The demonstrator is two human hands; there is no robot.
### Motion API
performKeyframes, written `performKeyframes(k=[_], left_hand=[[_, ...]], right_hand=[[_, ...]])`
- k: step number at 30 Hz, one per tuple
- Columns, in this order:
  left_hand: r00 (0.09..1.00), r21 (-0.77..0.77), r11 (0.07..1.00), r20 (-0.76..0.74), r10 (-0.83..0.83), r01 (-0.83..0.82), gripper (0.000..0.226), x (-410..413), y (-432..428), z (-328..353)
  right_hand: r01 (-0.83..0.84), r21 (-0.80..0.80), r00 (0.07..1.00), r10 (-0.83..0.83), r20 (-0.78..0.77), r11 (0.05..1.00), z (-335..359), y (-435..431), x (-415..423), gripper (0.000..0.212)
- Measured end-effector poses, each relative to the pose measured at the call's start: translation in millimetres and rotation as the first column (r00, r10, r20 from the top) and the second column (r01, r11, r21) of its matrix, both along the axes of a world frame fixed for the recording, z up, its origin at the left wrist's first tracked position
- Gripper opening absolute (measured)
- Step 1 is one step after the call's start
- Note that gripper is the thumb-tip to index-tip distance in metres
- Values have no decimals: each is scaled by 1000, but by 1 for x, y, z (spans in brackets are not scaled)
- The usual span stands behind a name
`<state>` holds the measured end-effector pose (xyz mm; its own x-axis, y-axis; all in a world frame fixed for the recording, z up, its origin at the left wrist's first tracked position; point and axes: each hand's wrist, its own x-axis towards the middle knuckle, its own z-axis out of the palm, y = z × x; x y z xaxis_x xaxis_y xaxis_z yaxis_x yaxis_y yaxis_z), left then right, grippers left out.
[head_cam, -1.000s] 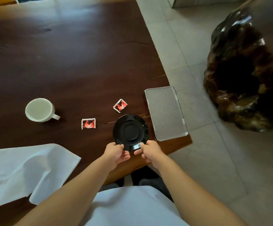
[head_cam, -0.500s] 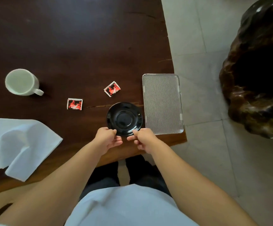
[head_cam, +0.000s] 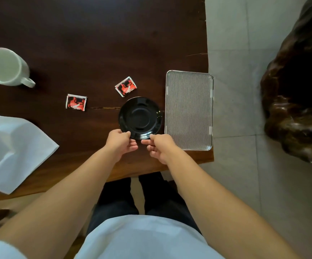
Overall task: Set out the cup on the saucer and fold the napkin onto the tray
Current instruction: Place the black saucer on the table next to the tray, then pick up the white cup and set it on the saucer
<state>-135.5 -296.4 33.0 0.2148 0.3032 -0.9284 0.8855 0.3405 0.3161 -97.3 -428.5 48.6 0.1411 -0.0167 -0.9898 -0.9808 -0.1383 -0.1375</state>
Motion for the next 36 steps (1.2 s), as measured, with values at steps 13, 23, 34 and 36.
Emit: performKeyframes(k=[13, 23, 34, 36], left_hand=[[998, -21, 998, 3, -57, 57, 27, 0, 0, -1], [962, -40, 961, 15, -272, 272, 27, -4, 21, 49], [772, 309, 729, -29, -635, 611, 16, -3, 117, 93], [739, 352, 684, -32, -673, 639, 15, -6, 136, 97]], right_hand=[[65, 51, 997, -67, 31, 997, 2, 0, -3, 42], [-100, -75, 988, 108, 110, 992, 38, 9, 4, 36], [-498, -357, 682, 611, 402, 790, 72, 70, -9, 15], [-548, -429, 582, 696, 420, 718, 78, 87, -11, 15]])
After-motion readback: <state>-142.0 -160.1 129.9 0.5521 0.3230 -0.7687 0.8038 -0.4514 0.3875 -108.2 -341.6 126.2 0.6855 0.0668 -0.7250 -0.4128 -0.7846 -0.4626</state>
